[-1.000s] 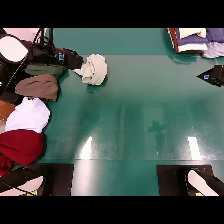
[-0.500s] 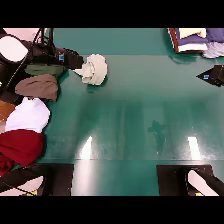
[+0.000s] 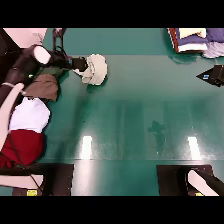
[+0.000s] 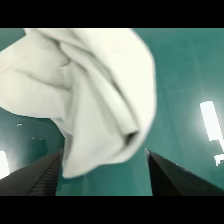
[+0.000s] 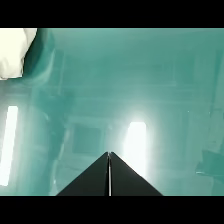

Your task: Fold the shirts.

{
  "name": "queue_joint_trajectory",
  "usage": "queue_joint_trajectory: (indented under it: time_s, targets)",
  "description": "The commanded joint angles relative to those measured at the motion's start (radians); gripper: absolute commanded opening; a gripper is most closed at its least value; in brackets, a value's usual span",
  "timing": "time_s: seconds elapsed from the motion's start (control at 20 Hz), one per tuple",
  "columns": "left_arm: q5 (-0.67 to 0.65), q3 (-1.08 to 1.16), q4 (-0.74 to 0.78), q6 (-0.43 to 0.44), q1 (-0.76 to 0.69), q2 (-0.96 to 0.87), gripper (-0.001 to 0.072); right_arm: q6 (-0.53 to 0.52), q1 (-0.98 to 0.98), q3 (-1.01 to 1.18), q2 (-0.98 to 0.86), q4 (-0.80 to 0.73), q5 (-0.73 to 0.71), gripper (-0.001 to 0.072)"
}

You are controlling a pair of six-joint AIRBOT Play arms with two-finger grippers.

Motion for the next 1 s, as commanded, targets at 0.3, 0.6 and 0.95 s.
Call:
queue_joint_trajectory:
  time_s: [0.3,0.6,0.95]
  targets:
    - [0.069,0.133,-0.095,0.006,0.019,-0.238,0.0160,0.000,0.001,0.000,0.000,0.000,0.005,0.0018]
    - [-0.261,0.531,-0.096,0.076,0.010,-0.192,0.0022,0.000,-0.005,0.105,0.051,-0.010,-0.006,0.0018]
    - [-0.374,0.640,-0.202,0.275,-0.172,0.199,0.0023,0.000,-0.019,0.393,0.086,-0.011,0.008,0.0018]
